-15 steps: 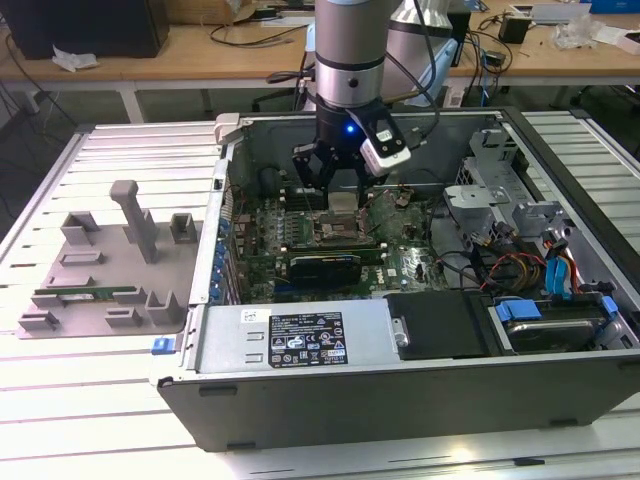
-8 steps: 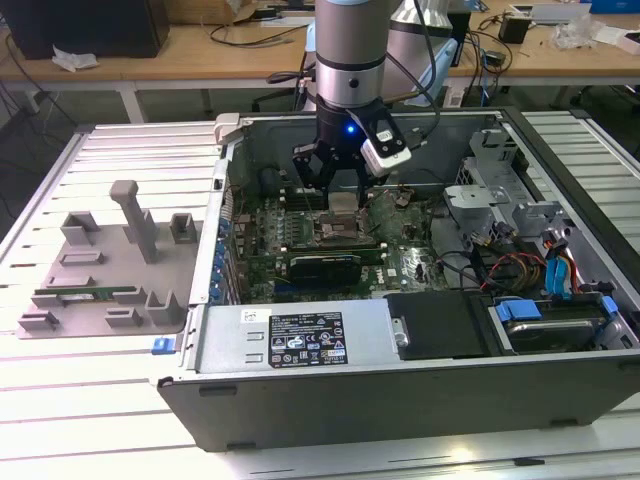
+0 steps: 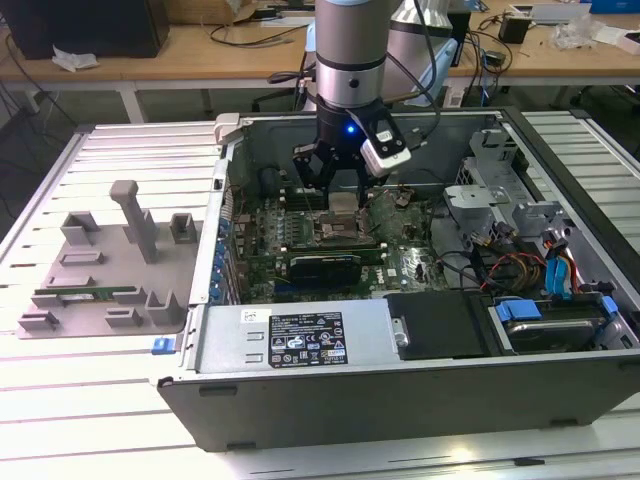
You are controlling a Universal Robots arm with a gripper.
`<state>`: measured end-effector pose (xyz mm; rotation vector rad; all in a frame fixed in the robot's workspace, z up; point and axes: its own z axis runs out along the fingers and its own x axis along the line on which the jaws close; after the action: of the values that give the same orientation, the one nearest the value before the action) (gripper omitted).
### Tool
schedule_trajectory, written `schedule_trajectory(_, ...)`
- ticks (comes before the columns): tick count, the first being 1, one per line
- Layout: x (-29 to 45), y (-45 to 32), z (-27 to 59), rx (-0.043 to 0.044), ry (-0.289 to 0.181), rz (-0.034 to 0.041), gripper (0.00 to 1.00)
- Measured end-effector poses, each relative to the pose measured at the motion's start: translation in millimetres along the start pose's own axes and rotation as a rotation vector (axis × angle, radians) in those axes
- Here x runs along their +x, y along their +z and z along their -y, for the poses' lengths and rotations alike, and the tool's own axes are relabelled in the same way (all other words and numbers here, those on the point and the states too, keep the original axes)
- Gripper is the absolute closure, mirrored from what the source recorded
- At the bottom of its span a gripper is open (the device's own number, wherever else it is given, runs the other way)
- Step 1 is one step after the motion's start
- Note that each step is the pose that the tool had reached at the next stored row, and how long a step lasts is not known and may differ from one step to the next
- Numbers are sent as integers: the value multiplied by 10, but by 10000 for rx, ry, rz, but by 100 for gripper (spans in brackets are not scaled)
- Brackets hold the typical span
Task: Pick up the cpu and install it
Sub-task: 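Place the cpu into insertion slot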
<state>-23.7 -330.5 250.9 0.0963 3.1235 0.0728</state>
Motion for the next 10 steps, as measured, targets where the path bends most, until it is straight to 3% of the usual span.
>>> schedule_trajectory(10,0,3,0,38,2560,120,46)
